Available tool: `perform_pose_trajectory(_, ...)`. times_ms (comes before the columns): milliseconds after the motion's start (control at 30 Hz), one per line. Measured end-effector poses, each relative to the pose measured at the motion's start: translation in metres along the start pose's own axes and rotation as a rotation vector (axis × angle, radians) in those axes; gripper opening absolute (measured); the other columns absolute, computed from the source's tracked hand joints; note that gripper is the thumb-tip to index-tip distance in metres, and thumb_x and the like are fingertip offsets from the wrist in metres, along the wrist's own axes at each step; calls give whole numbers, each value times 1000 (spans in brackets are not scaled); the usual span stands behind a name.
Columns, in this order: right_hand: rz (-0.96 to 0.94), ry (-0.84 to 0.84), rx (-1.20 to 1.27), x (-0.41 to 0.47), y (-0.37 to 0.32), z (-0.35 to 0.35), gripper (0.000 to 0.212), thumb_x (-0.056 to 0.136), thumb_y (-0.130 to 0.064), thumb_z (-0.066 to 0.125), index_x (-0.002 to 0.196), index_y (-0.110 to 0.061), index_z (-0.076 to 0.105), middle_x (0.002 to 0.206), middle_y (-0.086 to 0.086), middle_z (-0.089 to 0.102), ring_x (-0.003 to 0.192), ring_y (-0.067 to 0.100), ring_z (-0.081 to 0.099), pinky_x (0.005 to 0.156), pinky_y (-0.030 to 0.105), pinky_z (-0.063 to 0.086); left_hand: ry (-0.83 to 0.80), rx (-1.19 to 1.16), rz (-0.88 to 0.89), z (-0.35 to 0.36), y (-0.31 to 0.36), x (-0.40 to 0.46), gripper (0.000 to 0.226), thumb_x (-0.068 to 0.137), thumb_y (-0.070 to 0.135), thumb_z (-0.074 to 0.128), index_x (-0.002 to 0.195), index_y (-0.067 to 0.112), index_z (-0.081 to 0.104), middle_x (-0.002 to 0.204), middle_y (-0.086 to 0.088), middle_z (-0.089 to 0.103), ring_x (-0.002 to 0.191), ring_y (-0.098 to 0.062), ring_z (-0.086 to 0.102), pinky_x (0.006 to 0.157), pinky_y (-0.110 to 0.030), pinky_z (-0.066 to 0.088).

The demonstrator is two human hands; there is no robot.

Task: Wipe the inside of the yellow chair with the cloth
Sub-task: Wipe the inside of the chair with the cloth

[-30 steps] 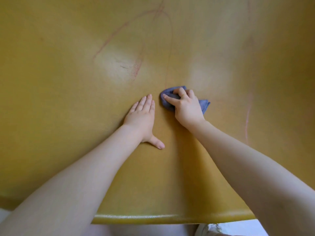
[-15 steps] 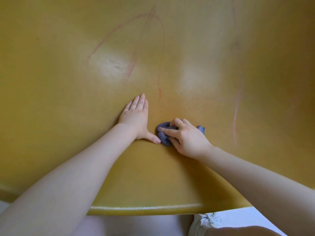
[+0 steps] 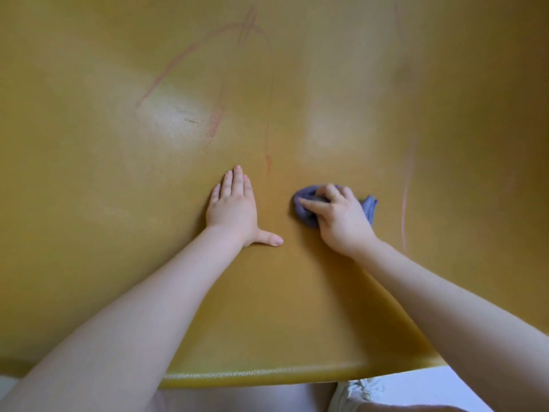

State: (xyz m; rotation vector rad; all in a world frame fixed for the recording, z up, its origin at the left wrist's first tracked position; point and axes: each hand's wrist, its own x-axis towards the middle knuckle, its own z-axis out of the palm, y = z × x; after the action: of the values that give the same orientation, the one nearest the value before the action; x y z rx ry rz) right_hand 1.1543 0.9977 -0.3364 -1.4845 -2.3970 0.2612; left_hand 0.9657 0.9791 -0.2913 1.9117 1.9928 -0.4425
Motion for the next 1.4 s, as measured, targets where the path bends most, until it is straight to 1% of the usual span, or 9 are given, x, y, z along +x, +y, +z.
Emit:
perform_pose_trajectory(267, -94, -26, -97, -17, 11, -15, 41, 78, -21, 38, 100, -25, 72, 84, 12, 62, 67, 33, 54, 53, 34, 43, 54, 19, 201, -2, 16, -2, 119, 69, 63, 65, 149, 6, -1, 157, -8, -12, 145, -21, -6, 117, -32, 3)
perform_pose_trajectory(500, 286, -24, -272, 49, 54, -28, 44, 94, -14, 40, 132, -34, 48, 135, 11, 40, 116, 33, 35, 88, 39, 30, -96, -42, 217, 15, 47, 2, 129, 65, 68, 66, 148, 8, -13, 154, -8, -26, 144, -21, -17, 117, -34, -3)
perform_pose_trajectory(633, 271, -53, -190, 34, 37, -22, 43, 89, -13, 43, 127, -31, 53, 128, 12, 45, 110, 35, 38, 84, 39, 34, -89, -39, 218, 15, 46, 2, 130, 64, 69, 65, 148, 9, -13, 154, -7, -26, 144, -19, -16, 118, -33, -2)
perform_pose_trajectory(767, 13, -73, -40, -24, 14, -18, 46, 76, -20, 33, 102, -20, 71, 94, 16, 62, 73, 35, 51, 59, 45, 50, -78, -39, 218, 16, 46, 1, 128, 65, 68, 65, 149, 8, -12, 154, -7, -25, 144, -19, -16, 117, -33, -2)
perform_pose_trajectory(867, -56, -105, -27, -46, 9, -20, 49, 74, -19, 30, 99, -18, 72, 86, 14, 63, 64, 31, 50, 53, 42, 50, -86, -29, 210, 13, 49, 1, 129, 65, 68, 66, 148, 7, -12, 154, -7, -24, 144, -20, -15, 117, -34, 0)
perform_pose_trajectory(1000, -37, -139, -228, -26, 20, -32, 39, 88, -18, 39, 120, -27, 61, 108, 15, 57, 91, 35, 49, 71, 38, 40, -82, -10, 211, 12, 49, -1, 128, 66, 70, 64, 148, 7, -12, 155, -8, -23, 144, -20, -14, 117, -32, 0)
perform_pose_trajectory(1100, 182, -132, -353, -2, 48, -39, 41, 98, -21, 36, 135, -36, 42, 131, 11, 42, 114, 32, 36, 85, 38, 30, -90, 5, 209, 12, 49, -3, 128, 66, 71, 62, 148, 8, -12, 155, -6, -23, 144, -19, -14, 117, -32, 0)
perform_pose_trajectory(1267, 415, -125, -370, 13, 54, -42, 50, 94, -12, 35, 140, -31, 33, 140, 10, 32, 118, 33, 31, 89, 39, 30, -109, 18, 197, 8, 51, 0, 130, 64, 70, 64, 149, 10, -13, 155, -5, -24, 144, -19, -14, 117, -34, 2)
perform_pose_trajectory(1400, 212, -160, -237, -30, 15, -31, 45, 87, -19, 37, 129, -25, 50, 123, 13, 48, 104, 35, 42, 81, 40, 42, -105, 20, 191, 8, 51, -1, 130, 64, 69, 66, 149, 10, -11, 155, -5, -22, 145, -19, -13, 117, -33, 4)
